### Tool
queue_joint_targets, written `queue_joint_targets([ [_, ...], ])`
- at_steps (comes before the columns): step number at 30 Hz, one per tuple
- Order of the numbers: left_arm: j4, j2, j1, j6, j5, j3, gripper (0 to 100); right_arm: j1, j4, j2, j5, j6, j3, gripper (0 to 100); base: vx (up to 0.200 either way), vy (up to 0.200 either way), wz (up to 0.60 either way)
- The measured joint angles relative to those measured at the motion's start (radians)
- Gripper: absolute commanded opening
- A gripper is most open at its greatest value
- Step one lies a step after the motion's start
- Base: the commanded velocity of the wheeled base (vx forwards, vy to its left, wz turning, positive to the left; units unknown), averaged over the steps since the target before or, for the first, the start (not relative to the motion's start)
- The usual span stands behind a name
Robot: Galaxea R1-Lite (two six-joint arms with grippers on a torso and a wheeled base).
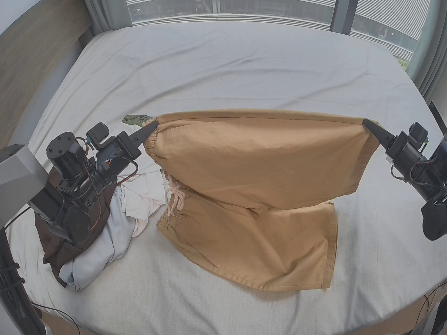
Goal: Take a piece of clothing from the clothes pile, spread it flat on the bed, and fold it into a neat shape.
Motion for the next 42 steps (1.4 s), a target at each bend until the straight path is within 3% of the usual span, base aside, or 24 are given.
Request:
queue_joint_targets([
  [14, -0.001, 0.050, -0.009, -0.025, 0.051, -0.093, 0, 0.009, 0.003, 0.110, 0.003, 0.001, -0.065, 0, 0.000, 0.000, 0.00],
  [41, 0.038, 0.275, 0.000, -0.030, 0.127, -0.372, 0, -0.013, 0.033, 0.413, 0.003, 0.054, -0.440, 0, 0.000, 0.000, 0.00],
  [42, 0.044, 0.278, 0.001, -0.030, 0.127, -0.377, 100, -0.013, 0.033, 0.422, 0.002, 0.054, -0.446, 0, 0.000, 0.000, 0.00],
])
